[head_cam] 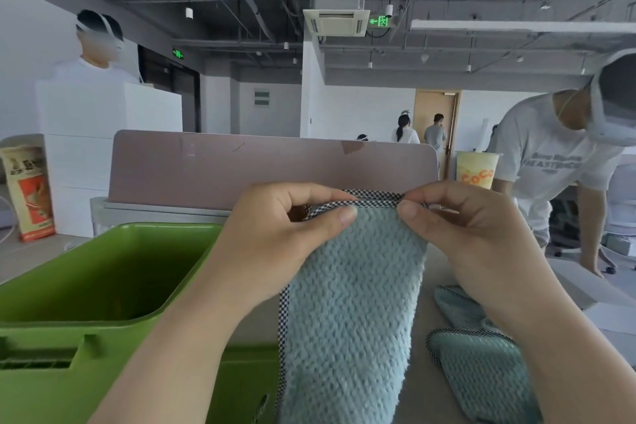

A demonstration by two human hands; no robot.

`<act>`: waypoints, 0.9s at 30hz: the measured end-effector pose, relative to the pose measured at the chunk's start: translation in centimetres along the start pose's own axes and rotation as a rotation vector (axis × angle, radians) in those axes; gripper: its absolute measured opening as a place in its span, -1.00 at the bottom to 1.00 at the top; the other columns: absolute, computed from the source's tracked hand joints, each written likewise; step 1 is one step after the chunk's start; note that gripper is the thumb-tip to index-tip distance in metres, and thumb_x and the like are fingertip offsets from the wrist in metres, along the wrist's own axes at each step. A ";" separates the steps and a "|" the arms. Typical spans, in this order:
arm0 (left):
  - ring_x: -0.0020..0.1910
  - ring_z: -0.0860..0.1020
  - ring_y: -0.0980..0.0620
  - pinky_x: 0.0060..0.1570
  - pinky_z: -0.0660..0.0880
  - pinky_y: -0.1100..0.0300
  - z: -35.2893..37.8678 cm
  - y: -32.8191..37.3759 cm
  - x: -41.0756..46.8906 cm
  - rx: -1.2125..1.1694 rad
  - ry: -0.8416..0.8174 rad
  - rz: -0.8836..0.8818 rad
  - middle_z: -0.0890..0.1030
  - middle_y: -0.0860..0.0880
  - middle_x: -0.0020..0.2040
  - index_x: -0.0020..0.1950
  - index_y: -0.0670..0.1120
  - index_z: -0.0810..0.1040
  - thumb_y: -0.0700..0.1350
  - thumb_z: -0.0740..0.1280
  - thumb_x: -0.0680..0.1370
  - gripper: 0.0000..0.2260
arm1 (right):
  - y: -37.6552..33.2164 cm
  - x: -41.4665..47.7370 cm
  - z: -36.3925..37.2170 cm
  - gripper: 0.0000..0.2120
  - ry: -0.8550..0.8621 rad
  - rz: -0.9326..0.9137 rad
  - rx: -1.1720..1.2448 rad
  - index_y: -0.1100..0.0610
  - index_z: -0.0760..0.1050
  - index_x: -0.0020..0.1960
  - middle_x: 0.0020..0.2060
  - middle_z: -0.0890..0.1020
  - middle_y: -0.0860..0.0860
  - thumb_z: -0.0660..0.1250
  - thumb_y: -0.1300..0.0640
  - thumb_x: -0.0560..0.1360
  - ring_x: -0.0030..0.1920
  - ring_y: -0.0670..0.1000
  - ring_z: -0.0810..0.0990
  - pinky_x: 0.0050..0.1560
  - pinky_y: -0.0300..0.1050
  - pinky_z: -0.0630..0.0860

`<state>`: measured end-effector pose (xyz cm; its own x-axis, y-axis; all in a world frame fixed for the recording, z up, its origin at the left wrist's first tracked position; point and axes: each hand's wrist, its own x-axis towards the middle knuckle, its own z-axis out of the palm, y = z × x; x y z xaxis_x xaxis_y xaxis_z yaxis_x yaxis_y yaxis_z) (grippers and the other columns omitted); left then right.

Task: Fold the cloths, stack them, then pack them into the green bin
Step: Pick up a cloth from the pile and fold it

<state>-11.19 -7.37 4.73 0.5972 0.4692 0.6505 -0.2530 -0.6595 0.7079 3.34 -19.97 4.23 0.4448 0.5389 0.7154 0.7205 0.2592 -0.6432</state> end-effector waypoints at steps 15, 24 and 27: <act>-0.19 0.60 0.36 -0.23 0.41 0.57 0.1 -0.2 0.2 0.112 0.075 0.024 0.66 0.30 -0.26 -0.27 0.18 0.64 0.02 0.43 0.41 -0.93 | 0.2 0.4 -0.4 -0.93 0.149 0.077 0.040 0.06 0.65 -0.29 -0.32 0.70 -0.02 0.48 0.16 0.37 -0.30 -0.02 0.63 -0.26 -0.28 0.52; -0.21 0.57 0.43 -0.28 0.35 0.63 0.2 -0.3 0.3 0.197 0.089 0.058 0.63 0.37 -0.22 -0.23 0.18 0.60 -0.03 0.39 0.46 -0.89 | 0.1 0.4 -0.2 -0.96 0.185 0.108 0.087 0.09 0.67 -0.24 -0.32 0.71 -0.04 0.48 0.20 0.37 -0.31 -0.09 0.64 -0.27 -0.36 0.55; -0.24 0.59 0.39 -0.30 0.37 0.60 0.3 -0.3 0.3 0.204 0.099 0.047 0.65 0.32 -0.25 -0.24 0.15 0.61 -0.02 0.41 0.44 -0.92 | 0.3 0.5 -0.2 -0.96 0.206 0.121 0.097 0.10 0.67 -0.23 -0.31 0.72 0.00 0.48 0.21 0.38 -0.29 -0.06 0.65 -0.23 -0.31 0.56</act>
<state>-10.71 -7.22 4.58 0.5086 0.4840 0.7121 -0.1133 -0.7823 0.6126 3.83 -19.80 4.43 0.6307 0.3989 0.6656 0.6054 0.2837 -0.7437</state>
